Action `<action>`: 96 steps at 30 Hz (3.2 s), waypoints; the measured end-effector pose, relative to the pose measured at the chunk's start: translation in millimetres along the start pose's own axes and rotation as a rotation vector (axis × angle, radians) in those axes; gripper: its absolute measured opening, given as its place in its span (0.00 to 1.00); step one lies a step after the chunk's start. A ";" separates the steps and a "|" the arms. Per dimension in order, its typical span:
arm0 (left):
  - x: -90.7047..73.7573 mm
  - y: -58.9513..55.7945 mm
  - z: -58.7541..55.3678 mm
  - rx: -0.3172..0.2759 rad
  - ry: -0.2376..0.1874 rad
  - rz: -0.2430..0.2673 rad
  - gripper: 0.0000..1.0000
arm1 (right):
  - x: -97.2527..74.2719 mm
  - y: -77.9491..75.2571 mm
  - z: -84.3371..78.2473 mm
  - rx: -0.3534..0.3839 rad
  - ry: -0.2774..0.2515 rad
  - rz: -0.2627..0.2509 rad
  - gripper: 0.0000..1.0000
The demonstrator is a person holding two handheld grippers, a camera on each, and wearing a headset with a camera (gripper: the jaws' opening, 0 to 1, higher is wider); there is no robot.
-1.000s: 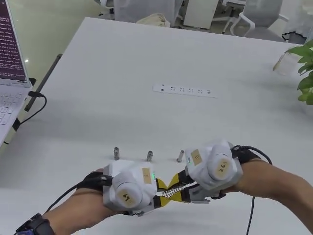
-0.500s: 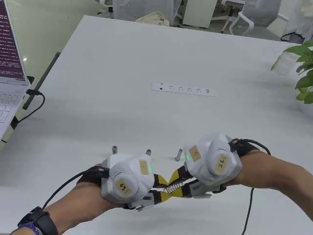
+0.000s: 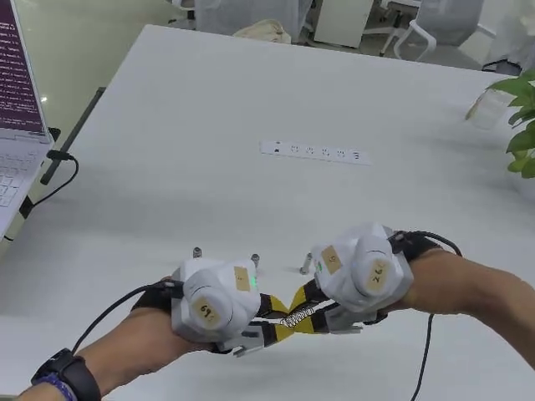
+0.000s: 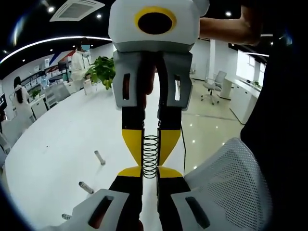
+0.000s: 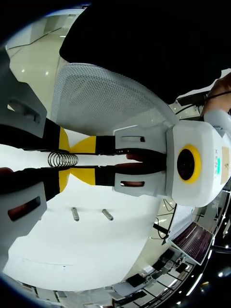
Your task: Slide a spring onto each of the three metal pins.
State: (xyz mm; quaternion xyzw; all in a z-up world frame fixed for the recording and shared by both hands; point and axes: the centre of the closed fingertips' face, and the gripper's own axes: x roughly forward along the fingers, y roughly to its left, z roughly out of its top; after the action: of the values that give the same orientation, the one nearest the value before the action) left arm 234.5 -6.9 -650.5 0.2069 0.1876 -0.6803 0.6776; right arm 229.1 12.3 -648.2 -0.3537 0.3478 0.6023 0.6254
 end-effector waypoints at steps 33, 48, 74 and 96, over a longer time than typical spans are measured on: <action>-48.4 26.2 -32.0 -0.139 0.009 0.181 0.14 | -6.6 -19.4 -44.6 0.108 0.052 -0.066 0.09; -84.9 41.0 -54.5 -0.207 0.013 0.293 0.17 | -17.5 -33.0 -68.2 0.139 0.087 -0.087 0.09; -133.8 58.7 -71.2 -0.317 -0.021 0.454 0.29 | -22.0 -64.2 -84.9 0.160 0.125 -0.092 0.09; -160.0 71.1 -86.0 -0.378 -0.027 0.533 0.39 | -7.6 -86.0 -103.7 0.184 0.181 -0.080 0.09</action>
State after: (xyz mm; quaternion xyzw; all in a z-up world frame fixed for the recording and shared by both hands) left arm 307.3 173.5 -635.6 0.1102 0.2411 -0.4348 0.8606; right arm 313.9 -83.0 -692.3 -0.3615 0.4420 0.5080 0.6449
